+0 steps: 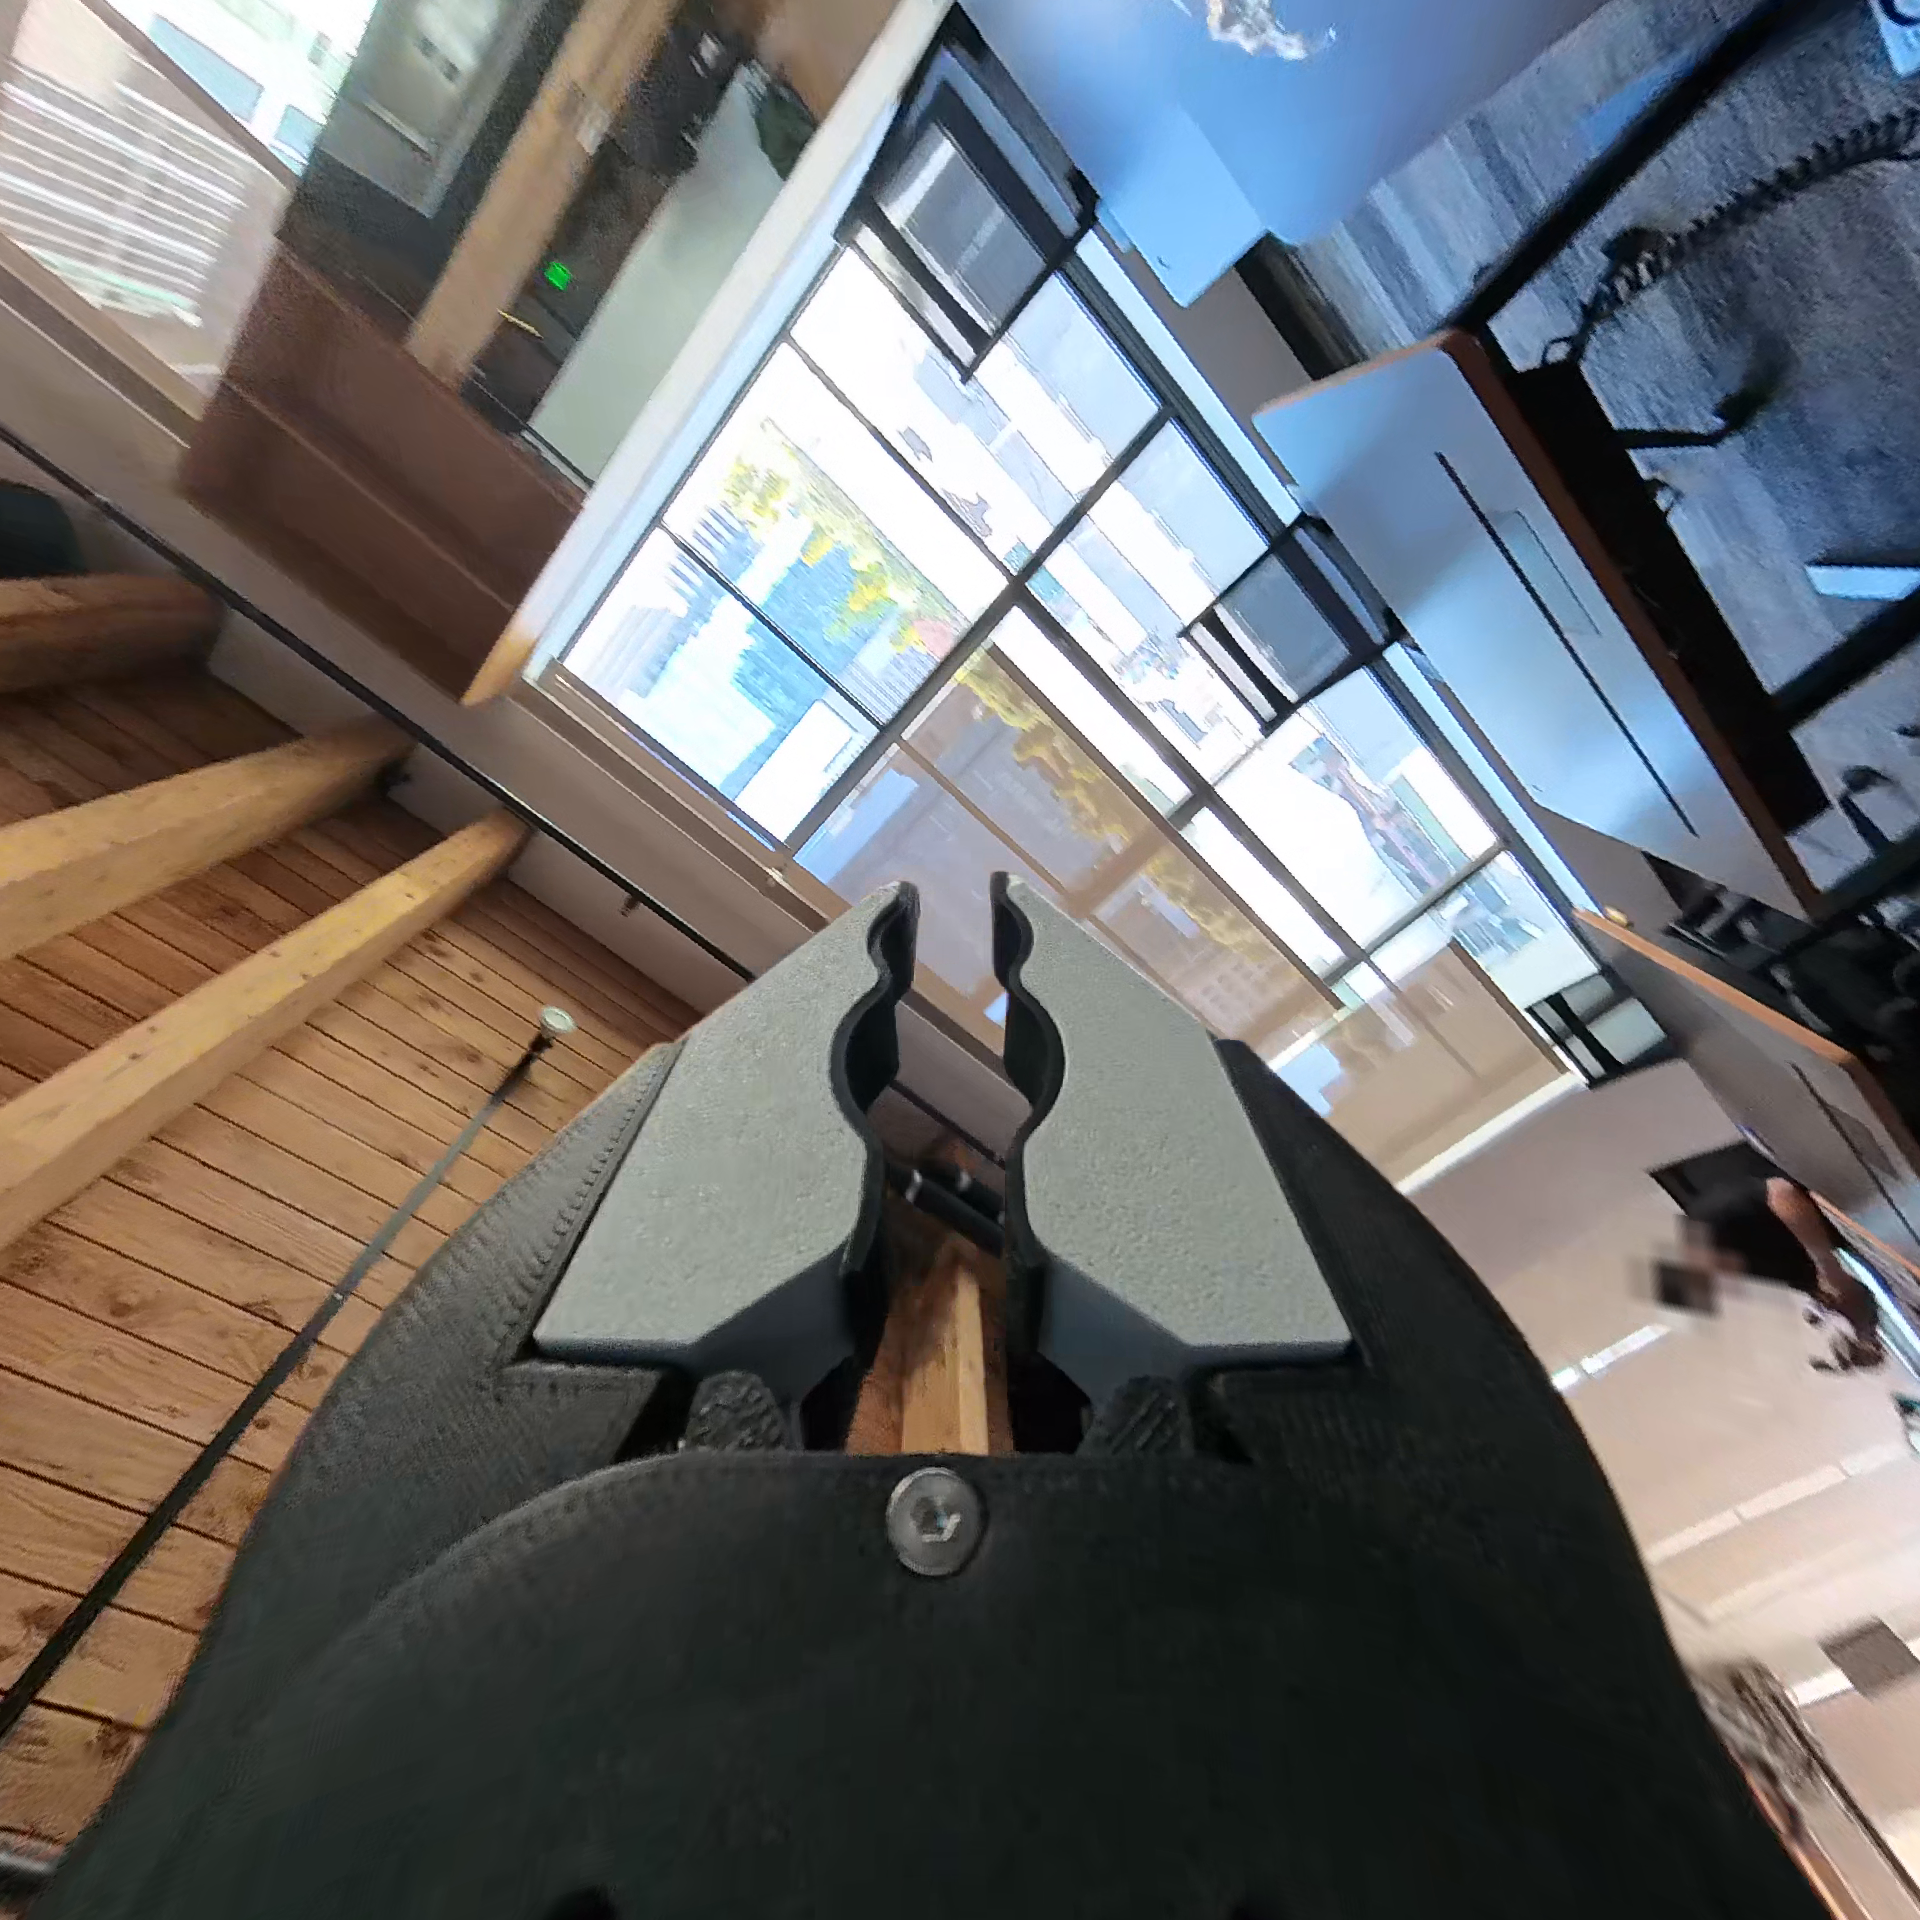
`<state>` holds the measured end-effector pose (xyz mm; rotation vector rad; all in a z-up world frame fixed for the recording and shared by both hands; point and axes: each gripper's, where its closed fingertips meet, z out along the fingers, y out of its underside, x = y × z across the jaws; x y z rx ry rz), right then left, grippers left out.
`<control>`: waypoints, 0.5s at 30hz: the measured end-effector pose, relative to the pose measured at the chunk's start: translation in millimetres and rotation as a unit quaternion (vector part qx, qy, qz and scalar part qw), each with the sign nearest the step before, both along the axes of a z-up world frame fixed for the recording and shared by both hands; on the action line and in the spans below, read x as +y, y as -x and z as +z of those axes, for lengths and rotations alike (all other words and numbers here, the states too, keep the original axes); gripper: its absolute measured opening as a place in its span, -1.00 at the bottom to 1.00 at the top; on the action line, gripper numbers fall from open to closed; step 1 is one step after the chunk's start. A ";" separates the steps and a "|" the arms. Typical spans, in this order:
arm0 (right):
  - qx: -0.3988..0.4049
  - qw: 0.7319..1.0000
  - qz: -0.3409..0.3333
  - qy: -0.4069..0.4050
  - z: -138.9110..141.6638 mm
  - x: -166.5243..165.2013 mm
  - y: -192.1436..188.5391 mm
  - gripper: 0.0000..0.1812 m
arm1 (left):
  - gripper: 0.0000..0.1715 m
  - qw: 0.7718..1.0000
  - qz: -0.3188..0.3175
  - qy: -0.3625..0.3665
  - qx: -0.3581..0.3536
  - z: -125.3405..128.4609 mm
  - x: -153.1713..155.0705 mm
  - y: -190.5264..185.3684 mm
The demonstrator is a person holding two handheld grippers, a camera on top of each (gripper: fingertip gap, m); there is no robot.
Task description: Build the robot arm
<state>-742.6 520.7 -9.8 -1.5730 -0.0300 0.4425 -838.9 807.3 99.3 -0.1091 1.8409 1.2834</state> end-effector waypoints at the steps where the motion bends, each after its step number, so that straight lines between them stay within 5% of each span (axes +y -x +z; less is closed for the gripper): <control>1: 0.004 1.000 -0.020 -0.008 2.4 1.9 0.1 -0.19 | -0.85 1.000 -0.014 -0.001 0.002 0.4 5.6 -4.9; 7: 0.000 0.991 -0.129 -0.022 1.4 6.0 12.1 -0.21 | -0.85 0.995 -0.094 -0.009 0.012 0.1 27.5 -31.3; 15: 0.003 0.967 -0.254 -0.004 -11.2 -30.6 15.2 -0.23 | -0.85 0.986 -0.165 -0.012 0.023 -7.4 23.2 -53.1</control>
